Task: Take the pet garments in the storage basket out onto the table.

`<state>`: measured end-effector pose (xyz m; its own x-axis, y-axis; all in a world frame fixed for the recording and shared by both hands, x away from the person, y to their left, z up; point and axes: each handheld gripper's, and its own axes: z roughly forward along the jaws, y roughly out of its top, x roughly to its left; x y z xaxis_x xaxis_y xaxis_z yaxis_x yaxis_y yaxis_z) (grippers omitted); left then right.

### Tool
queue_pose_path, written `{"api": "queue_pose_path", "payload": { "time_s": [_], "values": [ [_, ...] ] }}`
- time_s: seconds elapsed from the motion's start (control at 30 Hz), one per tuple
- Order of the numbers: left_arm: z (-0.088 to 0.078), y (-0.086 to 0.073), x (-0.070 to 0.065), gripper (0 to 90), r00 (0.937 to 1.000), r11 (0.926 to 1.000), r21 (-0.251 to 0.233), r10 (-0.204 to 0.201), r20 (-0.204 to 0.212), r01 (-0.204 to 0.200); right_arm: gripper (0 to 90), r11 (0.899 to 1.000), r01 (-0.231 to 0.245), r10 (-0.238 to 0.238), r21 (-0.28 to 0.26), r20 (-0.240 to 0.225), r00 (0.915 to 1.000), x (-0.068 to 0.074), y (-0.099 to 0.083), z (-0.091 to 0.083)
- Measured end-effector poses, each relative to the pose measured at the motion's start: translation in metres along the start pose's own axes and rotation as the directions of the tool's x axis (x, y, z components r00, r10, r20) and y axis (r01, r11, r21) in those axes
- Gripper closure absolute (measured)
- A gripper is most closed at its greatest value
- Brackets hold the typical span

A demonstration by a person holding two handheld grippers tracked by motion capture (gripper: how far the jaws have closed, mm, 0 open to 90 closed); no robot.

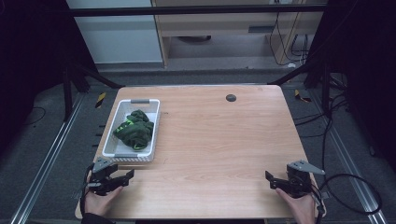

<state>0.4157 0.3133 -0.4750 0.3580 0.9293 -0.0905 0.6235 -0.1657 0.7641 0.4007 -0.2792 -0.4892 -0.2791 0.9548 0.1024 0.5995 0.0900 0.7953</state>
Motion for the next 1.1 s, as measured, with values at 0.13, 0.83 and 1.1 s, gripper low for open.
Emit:
{"api": "queue_pose_path", "payload": {
  "time_s": [0.13, 0.83, 1.1],
  "values": [
    [-0.005, 0.001, -0.002, 24.7, 1.0, 0.9999, -0.014, -0.006, 0.008, 0.006, 10.9, 0.999, 0.01, -0.009, -0.034, 0.002, 1.0, 0.001, 0.001, -0.004],
    [-0.029, 0.013, -0.004, 24.0, 0.9998, 0.9957, -0.092, -0.014, 0.017, 0.015, 10.4, 1.0, 0.017, -0.017, -0.026, 0.001, 0.9999, 0.0, 0.0, -0.005],
    [-0.033, 0.016, -0.003, 24.0, 0.9994, 0.994, -0.106, -0.025, 0.023, 0.027, 9.9, 1.0, 0.017, -0.017, -0.023, 0.0, 0.9999, 0.0, 0.0, -0.004]
  ]
}}
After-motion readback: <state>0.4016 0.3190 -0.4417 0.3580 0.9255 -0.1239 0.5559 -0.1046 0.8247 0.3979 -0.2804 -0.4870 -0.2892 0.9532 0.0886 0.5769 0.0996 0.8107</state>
